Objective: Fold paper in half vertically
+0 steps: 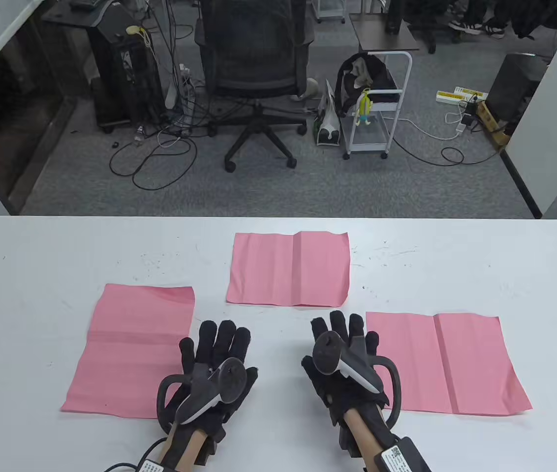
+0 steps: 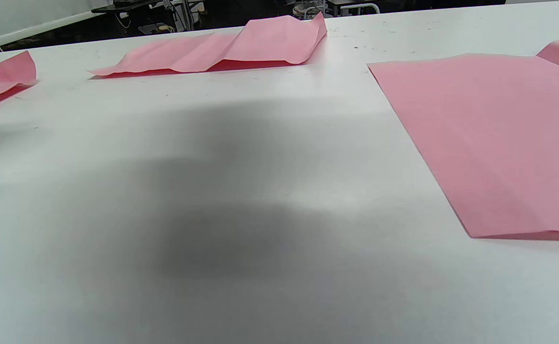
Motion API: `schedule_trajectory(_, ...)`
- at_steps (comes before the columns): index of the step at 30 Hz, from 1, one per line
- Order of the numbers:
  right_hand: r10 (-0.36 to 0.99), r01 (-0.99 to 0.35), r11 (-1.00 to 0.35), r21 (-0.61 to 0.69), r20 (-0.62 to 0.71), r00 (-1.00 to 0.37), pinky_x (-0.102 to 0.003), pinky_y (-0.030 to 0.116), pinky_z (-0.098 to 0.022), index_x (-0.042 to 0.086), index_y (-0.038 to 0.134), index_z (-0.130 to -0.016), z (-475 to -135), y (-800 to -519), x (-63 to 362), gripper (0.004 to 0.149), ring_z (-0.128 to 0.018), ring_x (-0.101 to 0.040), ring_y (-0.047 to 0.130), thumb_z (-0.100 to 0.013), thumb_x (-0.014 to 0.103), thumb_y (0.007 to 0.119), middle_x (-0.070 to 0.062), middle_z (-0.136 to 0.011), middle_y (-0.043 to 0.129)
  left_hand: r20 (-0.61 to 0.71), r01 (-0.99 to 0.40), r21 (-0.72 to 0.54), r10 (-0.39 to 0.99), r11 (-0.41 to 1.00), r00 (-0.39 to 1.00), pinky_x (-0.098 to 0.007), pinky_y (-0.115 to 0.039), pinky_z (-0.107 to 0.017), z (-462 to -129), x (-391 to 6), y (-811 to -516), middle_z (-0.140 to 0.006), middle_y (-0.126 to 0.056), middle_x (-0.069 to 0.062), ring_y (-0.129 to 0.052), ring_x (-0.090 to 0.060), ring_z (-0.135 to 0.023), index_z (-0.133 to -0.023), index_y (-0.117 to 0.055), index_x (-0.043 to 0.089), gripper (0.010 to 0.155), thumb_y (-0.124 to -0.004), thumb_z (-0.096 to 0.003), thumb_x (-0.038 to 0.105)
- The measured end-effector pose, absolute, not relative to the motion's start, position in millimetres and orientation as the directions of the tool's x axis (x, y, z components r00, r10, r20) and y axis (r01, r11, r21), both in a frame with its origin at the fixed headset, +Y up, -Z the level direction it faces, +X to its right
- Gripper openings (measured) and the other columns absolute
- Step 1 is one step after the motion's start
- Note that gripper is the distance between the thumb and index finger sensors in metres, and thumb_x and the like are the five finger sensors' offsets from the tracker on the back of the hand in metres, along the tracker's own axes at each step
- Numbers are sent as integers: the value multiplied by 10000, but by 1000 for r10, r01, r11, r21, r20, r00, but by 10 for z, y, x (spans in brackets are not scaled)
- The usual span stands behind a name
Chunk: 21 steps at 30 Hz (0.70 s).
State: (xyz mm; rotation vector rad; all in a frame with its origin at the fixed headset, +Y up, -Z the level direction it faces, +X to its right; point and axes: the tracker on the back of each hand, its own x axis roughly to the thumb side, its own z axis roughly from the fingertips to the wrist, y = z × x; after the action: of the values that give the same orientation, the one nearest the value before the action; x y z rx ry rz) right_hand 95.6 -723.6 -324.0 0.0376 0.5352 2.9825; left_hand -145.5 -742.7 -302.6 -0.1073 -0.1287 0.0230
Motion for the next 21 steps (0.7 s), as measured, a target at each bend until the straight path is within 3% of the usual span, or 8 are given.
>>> schedule_trajectory(15, 154, -149, -909, 389, -17, -988, -645, 157, -745, 381, 158, -1059, -3319, -7309, 1049, 758, -1061, -373, 37, -488, 582, 614, -1, -1150, 18, 111, -27, -184, 48, 983, 993, -668, -206, -848, -3086, -1434, -7434, -1301, -66, 76, -45, -316, -1203, -1165, -88, 439, 798, -425, -495, 711)
schedule_trajectory(21, 244, -269, -884, 383, -113, -963, -648, 190, -744, 347, 183, -1064, -3387, -7294, 1476, 752, -1064, -381, 83, -490, 564, 619, -13, -1164, 107, 82, -84, -205, 103, 975, 991, -665, -191, -851, -3135, -1467, -7340, -1301, -46, 75, -32, -311, -1203, -1160, -63, 446, 795, -413, -498, 711)
